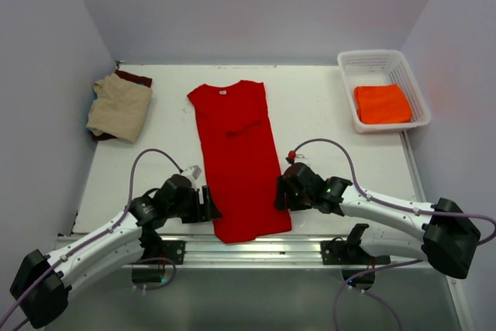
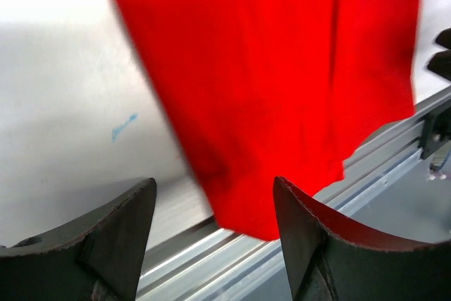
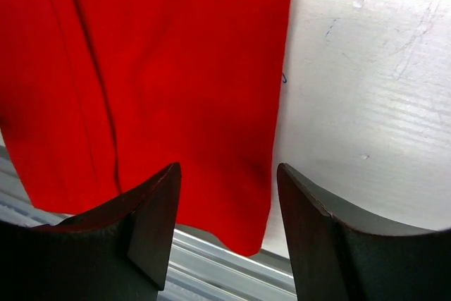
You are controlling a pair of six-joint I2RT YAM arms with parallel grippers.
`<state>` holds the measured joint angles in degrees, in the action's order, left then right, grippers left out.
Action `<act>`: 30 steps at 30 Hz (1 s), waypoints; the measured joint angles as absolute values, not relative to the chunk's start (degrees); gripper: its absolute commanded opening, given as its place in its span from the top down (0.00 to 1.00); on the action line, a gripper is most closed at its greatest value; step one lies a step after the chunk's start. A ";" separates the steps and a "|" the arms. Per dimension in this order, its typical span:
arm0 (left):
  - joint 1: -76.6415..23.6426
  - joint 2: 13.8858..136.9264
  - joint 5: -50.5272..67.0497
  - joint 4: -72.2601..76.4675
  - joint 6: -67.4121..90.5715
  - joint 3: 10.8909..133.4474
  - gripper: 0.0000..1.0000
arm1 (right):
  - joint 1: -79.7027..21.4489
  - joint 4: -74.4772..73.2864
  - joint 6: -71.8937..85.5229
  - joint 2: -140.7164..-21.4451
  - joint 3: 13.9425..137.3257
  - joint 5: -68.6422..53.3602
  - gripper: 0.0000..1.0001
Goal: Fold and stack the t-shirts
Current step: Grab the bottom of the folded rectangular tshirt with both arms
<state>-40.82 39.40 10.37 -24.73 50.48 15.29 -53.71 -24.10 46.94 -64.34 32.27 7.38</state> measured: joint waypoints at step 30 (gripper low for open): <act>-59.07 43.44 6.04 -22.44 70.30 13.96 0.35 | -53.71 -20.34 55.55 -60.80 23.64 0.47 0.64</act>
